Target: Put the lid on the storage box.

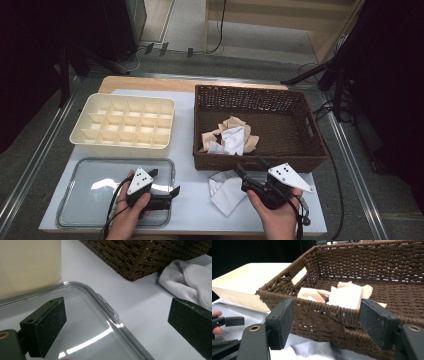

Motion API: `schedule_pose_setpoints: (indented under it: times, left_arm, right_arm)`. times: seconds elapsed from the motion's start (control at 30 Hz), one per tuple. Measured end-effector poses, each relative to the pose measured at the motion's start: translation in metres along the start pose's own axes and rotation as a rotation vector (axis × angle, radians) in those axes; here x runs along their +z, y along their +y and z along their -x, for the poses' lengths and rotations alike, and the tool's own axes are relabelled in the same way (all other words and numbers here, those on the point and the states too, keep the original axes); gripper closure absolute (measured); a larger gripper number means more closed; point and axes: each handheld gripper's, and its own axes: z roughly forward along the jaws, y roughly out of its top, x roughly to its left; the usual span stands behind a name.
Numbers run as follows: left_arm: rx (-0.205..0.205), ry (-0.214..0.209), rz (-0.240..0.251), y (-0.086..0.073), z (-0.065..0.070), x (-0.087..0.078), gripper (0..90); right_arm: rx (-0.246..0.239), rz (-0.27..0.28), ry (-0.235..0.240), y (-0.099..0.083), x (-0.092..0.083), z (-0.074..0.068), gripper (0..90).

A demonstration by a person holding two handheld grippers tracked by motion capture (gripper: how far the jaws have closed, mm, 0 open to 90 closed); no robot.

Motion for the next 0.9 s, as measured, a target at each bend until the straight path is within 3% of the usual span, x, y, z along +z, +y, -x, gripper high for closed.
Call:
schedule_pose_setpoints:
  times: [0.47, 0.9]
  left_arm:
    - [-0.004, -0.003, 0.002, 0.000, 0.000, 0.000, 2.4]
    - [-0.008, -0.005, 0.001, 0.000, 0.000, 0.000, 2.4]
  right_arm:
    - [0.003, 0.018, -0.003, 0.031, 0.010, 0.002, 29.0]
    - [-0.008, -0.006, -0.023, 0.045, 0.036, 0.010, 30.8]
